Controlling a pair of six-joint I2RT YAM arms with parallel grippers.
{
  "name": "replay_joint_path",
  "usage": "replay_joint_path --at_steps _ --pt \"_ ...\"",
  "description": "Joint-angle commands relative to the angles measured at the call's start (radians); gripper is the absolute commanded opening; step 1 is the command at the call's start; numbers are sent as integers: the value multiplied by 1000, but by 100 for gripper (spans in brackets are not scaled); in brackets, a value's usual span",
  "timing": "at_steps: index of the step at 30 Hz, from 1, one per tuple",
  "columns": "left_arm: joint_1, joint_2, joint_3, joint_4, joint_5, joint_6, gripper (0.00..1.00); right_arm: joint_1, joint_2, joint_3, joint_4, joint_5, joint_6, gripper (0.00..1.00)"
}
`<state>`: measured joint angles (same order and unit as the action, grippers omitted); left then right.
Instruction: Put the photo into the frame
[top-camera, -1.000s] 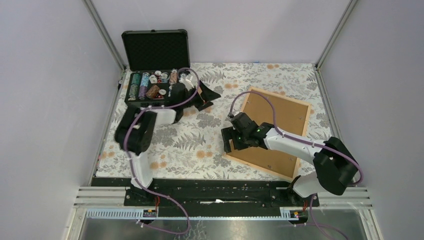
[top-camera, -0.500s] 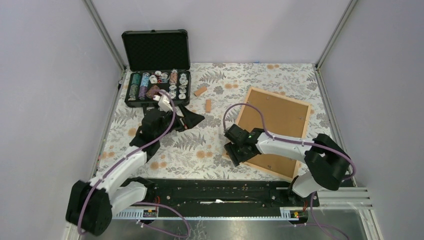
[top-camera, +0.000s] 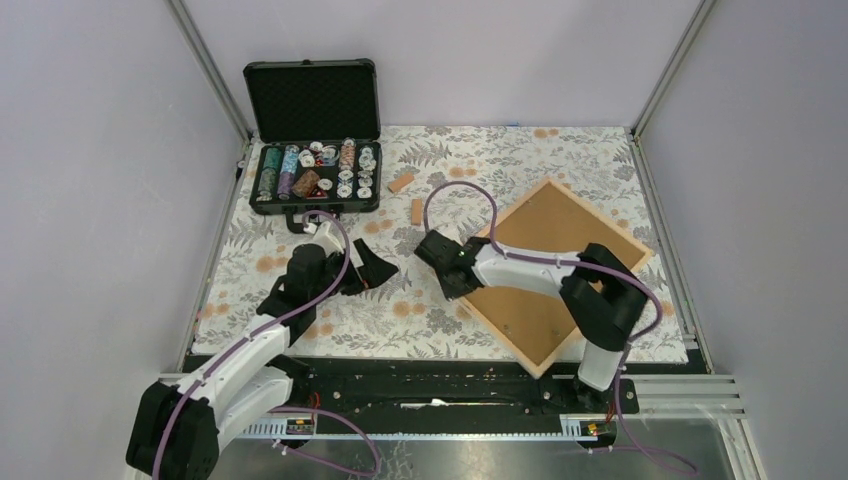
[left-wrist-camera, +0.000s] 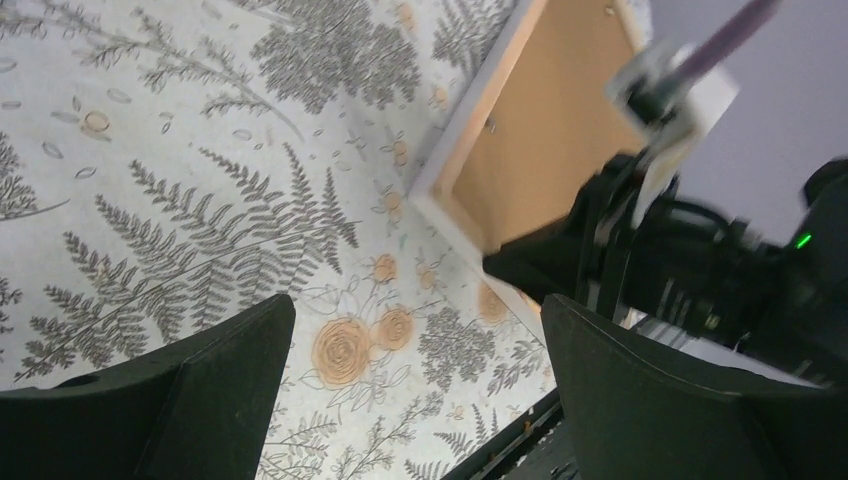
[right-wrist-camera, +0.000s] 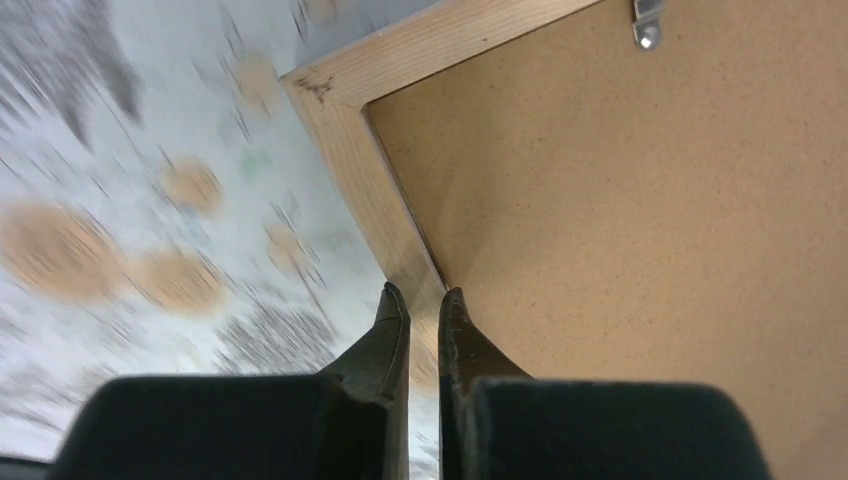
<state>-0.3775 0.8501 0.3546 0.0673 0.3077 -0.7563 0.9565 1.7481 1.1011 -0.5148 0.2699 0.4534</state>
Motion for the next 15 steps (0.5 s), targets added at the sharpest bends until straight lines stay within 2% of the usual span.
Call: replay_joint_path --at_steps 1,6,8,9,11,15 --pt "5 49 -3 69 -19 25 98 -46 157 211 51 19 300 0" --pt "5 75 -23 117 -28 18 99 -97 344 506 1 108 328 2" --pt "5 100 -28 149 -28 13 99 -123 395 586 -2 105 340 9" --pt "6 119 -25 161 -30 13 99 -135 416 622 -2 83 336 16" --pt "8 170 -12 201 -22 17 99 -157 437 671 -11 37 306 40" --pt "10 302 28 267 21 24 96 -205 362 642 -24 -10 221 66"
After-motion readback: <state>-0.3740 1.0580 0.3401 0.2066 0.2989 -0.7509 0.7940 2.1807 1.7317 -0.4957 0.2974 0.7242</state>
